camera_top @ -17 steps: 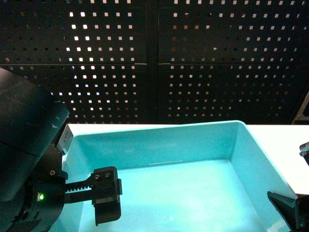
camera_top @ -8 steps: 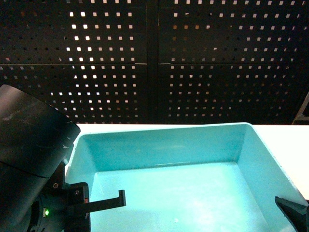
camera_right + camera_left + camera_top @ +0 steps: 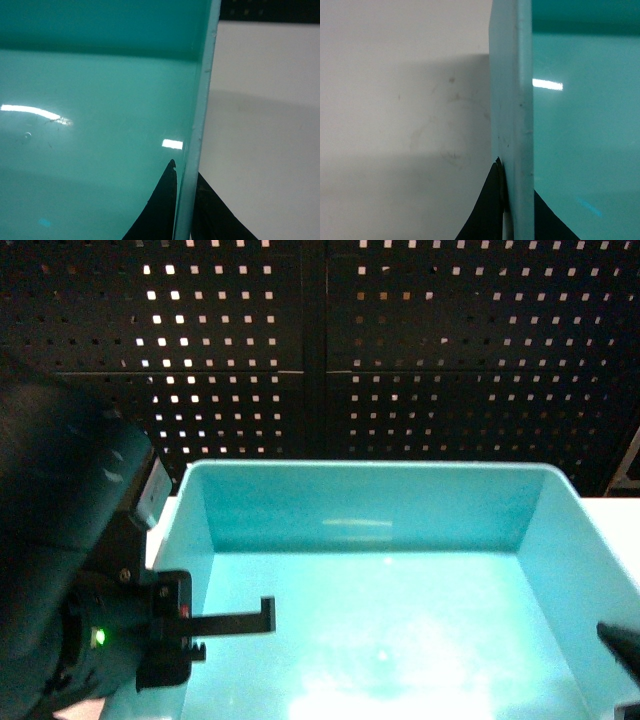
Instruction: Stack blue boxes stably on right
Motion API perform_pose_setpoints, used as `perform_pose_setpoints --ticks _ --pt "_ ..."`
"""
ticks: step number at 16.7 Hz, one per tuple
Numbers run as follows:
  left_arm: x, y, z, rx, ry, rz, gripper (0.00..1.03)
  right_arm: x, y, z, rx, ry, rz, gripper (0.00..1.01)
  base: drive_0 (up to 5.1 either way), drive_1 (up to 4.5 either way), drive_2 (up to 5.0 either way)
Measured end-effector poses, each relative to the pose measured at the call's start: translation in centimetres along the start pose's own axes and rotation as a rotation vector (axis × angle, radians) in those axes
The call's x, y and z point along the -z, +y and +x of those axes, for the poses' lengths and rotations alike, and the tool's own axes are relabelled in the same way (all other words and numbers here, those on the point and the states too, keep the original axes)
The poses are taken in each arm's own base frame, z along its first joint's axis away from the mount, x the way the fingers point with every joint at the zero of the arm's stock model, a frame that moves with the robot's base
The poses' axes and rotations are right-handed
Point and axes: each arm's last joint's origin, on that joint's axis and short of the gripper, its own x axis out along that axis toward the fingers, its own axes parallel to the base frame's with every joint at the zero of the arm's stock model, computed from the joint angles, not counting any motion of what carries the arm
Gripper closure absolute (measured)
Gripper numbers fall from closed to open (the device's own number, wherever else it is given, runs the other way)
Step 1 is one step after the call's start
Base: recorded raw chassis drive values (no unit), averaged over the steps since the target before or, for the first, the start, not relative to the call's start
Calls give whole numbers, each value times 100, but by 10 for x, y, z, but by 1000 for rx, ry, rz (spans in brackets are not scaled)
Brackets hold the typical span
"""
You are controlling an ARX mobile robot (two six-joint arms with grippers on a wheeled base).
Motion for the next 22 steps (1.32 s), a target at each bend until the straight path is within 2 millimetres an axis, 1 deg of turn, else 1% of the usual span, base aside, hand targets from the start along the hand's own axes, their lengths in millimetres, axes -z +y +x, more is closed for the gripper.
perform_pose_setpoints --ticks 2,5,6,8,9,10,11,19,22 --pt "-39 1 -15 47 -139 13 101 -48 0 -5 3 -136 -4 94 0 0 0" --pt "-84 -3 -43 104 -330 41 101 -105 3 -24 21 -287 -8 94 0 0 0" --pt "-94 -4 -51 118 -371 48 101 -119 3 -29 27 -324 -11 94 0 0 0" --pt "-131 -7 -81 178 -515 60 101 -163 1 -45 47 -432 -14 94 0 0 0" --pt "-144 -9 -94 199 -569 64 101 -181 1 -54 46 -479 -16 94 0 0 0" --pt "-154 -10 -106 210 -622 69 101 -194 1 -63 46 -525 -19 94 0 0 0" --pt "-163 -10 -120 226 -729 115 101 -206 3 -74 43 -574 -28 94 0 0 0" --pt "-162 -10 -119 220 -725 135 101 -205 3 -72 43 -563 -25 94 0 0 0" --pt "-162 -10 -119 220 -727 136 101 -204 3 -72 44 -562 -25 94 -200 -200 -200"
